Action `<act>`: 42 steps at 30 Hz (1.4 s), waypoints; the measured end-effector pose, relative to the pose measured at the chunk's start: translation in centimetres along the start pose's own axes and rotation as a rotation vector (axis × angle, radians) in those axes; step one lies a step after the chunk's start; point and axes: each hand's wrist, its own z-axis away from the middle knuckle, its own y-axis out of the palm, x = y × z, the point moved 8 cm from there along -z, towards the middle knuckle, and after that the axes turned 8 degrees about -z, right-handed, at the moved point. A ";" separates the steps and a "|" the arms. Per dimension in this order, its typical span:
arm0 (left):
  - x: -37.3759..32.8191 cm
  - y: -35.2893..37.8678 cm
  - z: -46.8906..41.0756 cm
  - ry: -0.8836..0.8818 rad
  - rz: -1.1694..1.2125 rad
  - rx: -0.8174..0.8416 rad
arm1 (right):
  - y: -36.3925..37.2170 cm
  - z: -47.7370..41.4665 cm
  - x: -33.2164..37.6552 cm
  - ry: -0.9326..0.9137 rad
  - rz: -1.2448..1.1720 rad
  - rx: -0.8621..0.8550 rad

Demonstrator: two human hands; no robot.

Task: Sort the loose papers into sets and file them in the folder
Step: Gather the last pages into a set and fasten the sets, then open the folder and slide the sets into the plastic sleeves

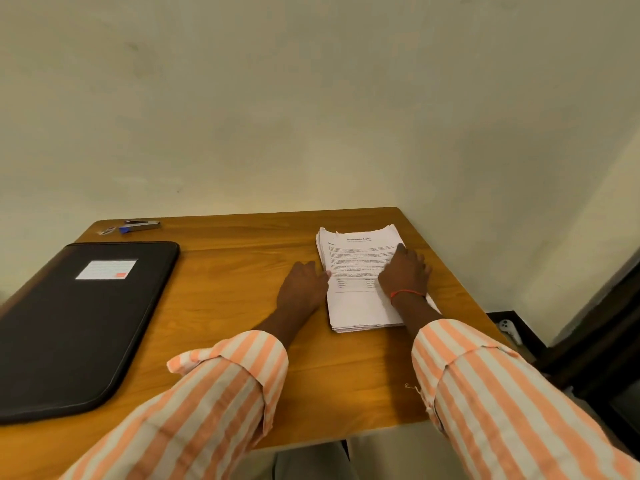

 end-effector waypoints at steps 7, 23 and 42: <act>6.3 -6.1 3.8 -0.026 -0.128 -0.181 | 1.9 4.7 12.0 -0.363 -0.018 0.055; 35.4 -20.7 17.3 -0.587 -0.392 -0.296 | 13.4 25.7 40.1 -0.890 -0.182 0.564; 30.8 -15.2 14.3 -0.468 -0.407 -0.064 | 15.1 22.3 33.9 -0.819 -0.006 0.580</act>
